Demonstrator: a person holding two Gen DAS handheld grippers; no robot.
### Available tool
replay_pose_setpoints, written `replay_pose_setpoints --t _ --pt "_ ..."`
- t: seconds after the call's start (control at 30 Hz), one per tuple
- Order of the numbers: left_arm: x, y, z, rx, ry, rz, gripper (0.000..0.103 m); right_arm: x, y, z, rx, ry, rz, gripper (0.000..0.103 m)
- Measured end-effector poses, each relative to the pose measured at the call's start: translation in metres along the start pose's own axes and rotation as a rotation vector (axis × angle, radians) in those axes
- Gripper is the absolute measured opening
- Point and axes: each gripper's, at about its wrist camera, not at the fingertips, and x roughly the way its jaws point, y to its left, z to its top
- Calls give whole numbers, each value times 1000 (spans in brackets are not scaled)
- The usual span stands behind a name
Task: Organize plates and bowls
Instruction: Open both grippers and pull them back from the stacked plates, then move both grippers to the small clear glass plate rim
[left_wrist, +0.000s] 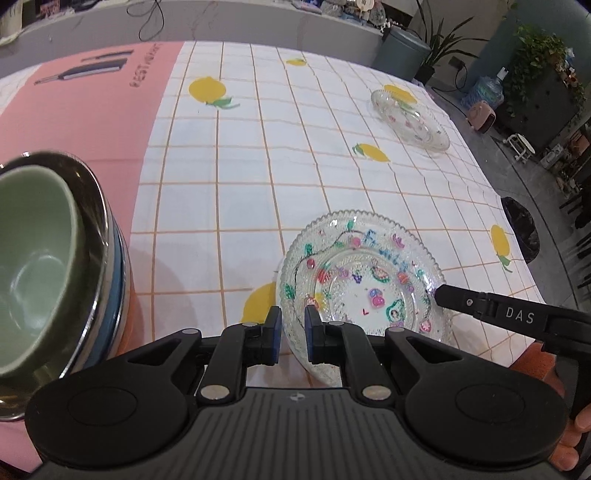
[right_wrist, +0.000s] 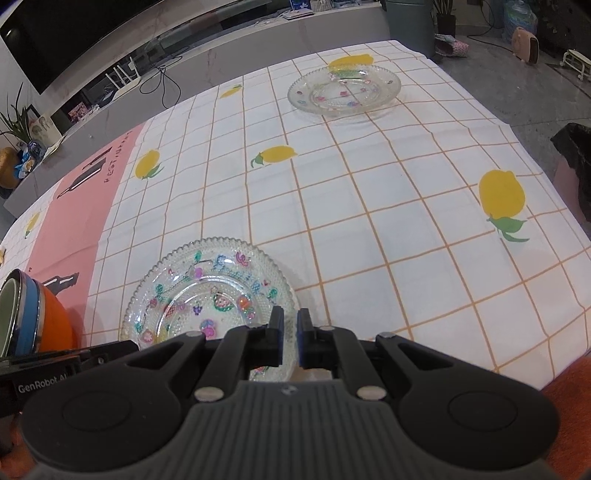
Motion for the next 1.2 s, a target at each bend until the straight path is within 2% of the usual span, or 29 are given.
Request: replay_pose_setpoints --t 0.07,0.1,0.17,0.23,0.43,0.67,0.9,1.2 --pt "-5 -3 1 15 -22 7 23 -3 -1 0 6 -10 0 10" --pt "-8 -5 2 26 -34 9 24 -5 -2 0 8 -15 -4 12" --pt "-12 -10 2 55 -53 8 26 -8 -3 0 11 -27 -8 23" --pt "-15 -12 2 68 -69 -2 27 -11 -4 0 17 -37 -14 27" --pt "-24 -21 9 80 -96 -28 27 -21 -4 1 10 -62 -13 27" --pt "-32 -35 30 76 -131 -54 27 -38 -1 12 -25 -128 -18 32" --pt "-32 -57 56 90 -169 -78 27 -45 -9 36 -20 -172 -15 32" --pt "-4 -74 95 48 -143 -113 30 -27 -32 81 29 -163 -23 33"
